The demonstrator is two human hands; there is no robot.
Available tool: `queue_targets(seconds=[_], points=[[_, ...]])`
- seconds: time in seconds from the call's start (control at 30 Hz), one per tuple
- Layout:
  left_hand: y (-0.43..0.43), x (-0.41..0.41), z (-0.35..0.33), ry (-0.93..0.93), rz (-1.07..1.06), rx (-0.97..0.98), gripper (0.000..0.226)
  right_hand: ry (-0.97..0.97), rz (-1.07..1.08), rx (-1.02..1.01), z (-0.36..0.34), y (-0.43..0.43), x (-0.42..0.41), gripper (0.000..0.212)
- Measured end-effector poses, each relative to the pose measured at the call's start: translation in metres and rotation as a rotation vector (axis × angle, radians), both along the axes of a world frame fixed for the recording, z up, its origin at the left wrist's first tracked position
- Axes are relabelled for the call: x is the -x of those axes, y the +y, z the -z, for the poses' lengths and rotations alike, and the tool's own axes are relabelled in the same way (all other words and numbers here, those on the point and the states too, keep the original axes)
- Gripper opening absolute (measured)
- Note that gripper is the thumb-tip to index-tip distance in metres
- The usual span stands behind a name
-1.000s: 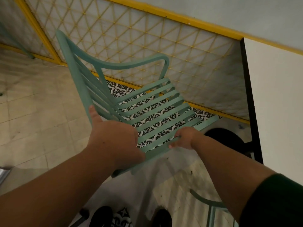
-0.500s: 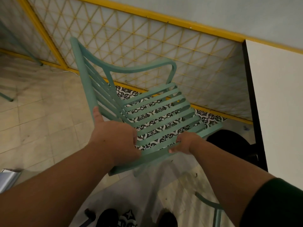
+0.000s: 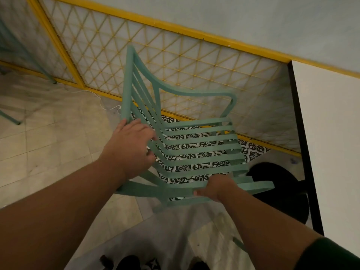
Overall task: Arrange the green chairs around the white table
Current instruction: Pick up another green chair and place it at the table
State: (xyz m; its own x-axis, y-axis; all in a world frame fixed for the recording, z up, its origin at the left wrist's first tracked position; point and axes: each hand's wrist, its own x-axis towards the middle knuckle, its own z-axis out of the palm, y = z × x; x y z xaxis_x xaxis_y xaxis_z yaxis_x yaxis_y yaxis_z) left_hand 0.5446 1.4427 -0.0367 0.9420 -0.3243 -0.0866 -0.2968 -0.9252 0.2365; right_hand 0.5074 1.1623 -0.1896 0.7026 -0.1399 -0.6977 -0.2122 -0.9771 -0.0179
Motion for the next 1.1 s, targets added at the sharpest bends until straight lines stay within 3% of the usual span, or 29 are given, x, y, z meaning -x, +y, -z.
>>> queue_targets(seconds=[0.17, 0.27, 0.33, 0.63, 0.83, 0.97, 1.03, 1.1], points=[[0.006, -0.013, 0.003, -0.061, -0.186, 0.038, 0.069, -0.015, 0.016, 0.008, 0.001, 0.011, 0.006, 0.081], [0.006, -0.022, 0.002, 0.055, -0.420, 0.087, 0.076, -0.015, 0.060, -0.021, 0.004, 0.018, 0.010, 0.072], [0.006, -0.031, 0.005, 0.124, -0.411, 0.062, 0.075, -0.006, 0.076, -0.036, 0.003, 0.021, 0.011, 0.067], [0.012, -0.053, 0.007, 0.083, -0.349, 0.058, 0.075, -0.011, 0.020, -0.040, -0.006, 0.030, 0.009, 0.059], [0.018, -0.057, 0.008, 0.037, -0.304, 0.168, 0.081, -0.066, 0.010, -0.015, -0.006, 0.034, 0.020, 0.076], [0.020, -0.044, 0.002, -0.083, -0.443, 0.286, 0.076, -0.065, 0.059, -0.037, -0.009, 0.034, 0.023, 0.084], [0.023, -0.029, 0.004, -0.013, -0.540, 0.298, 0.069, -0.087, 0.084, -0.028, -0.010, 0.029, 0.014, 0.084], [0.025, -0.011, 0.013, 0.117, -0.530, 0.212, 0.075, -0.096, 0.062, 0.010, -0.007, 0.023, 0.002, 0.082]])
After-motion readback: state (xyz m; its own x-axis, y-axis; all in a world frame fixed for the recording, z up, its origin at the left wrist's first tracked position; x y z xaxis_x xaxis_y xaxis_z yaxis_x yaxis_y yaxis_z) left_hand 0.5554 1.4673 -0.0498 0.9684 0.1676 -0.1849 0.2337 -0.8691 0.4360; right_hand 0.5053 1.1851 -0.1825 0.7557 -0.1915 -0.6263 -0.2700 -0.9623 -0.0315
